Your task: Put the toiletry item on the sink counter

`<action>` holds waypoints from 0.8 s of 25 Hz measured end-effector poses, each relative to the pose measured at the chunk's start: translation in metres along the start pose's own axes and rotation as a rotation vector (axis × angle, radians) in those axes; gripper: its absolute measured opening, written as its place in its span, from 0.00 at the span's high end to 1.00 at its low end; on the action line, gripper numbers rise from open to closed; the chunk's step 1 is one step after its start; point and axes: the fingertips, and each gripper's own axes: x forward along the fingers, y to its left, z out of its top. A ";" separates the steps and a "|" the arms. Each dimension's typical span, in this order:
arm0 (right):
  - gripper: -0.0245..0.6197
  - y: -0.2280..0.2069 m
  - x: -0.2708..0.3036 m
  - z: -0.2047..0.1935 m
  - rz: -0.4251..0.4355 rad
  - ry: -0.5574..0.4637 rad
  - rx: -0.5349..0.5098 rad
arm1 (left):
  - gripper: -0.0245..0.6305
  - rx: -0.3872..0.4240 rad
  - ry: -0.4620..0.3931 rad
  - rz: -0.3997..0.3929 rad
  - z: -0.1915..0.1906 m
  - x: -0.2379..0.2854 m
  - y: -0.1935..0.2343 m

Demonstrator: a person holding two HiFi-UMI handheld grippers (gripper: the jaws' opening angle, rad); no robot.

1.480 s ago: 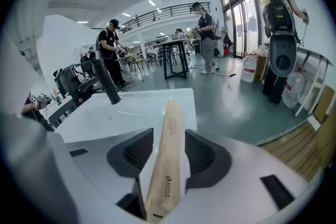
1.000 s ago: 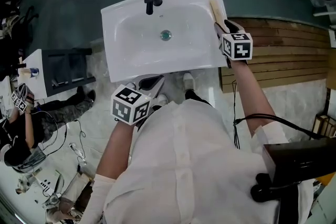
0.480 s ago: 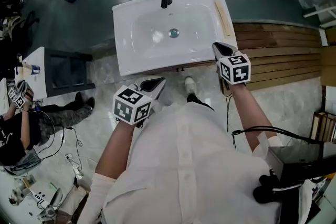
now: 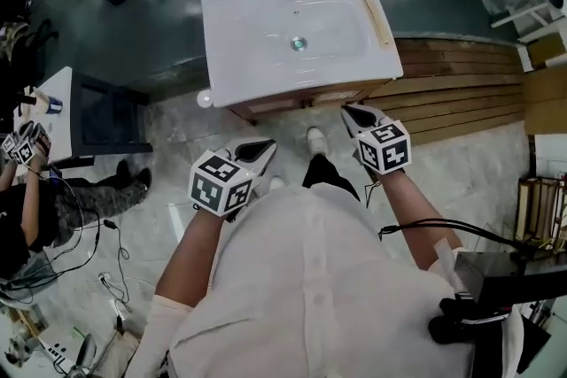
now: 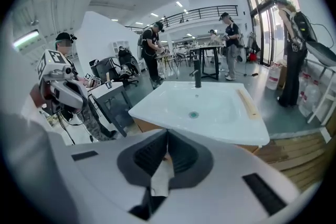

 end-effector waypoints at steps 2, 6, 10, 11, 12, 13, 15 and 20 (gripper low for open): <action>0.95 0.017 -0.010 -0.009 0.000 -0.008 0.002 | 0.95 -0.001 -0.007 -0.011 -0.014 -0.006 -0.007; 0.95 0.044 -0.024 -0.024 0.007 -0.002 -0.012 | 0.95 -0.001 -0.020 -0.022 -0.030 -0.013 -0.017; 0.95 0.072 -0.032 -0.033 0.026 -0.003 -0.015 | 0.95 0.014 -0.016 -0.028 -0.042 -0.023 -0.031; 0.95 0.078 -0.034 -0.033 0.030 -0.004 -0.017 | 0.95 0.014 -0.019 -0.029 -0.044 -0.026 -0.034; 0.95 0.084 -0.035 -0.033 0.035 -0.005 -0.023 | 0.95 0.016 -0.022 -0.031 -0.044 -0.028 -0.036; 0.95 0.089 -0.036 -0.032 0.041 -0.007 -0.029 | 0.95 0.021 -0.024 -0.033 -0.043 -0.029 -0.037; 0.95 0.100 -0.038 -0.031 0.048 -0.015 -0.032 | 0.95 0.040 -0.021 -0.044 -0.043 -0.030 -0.041; 0.95 0.115 -0.046 -0.035 0.041 -0.021 -0.066 | 0.95 0.066 -0.016 -0.063 -0.045 -0.031 -0.050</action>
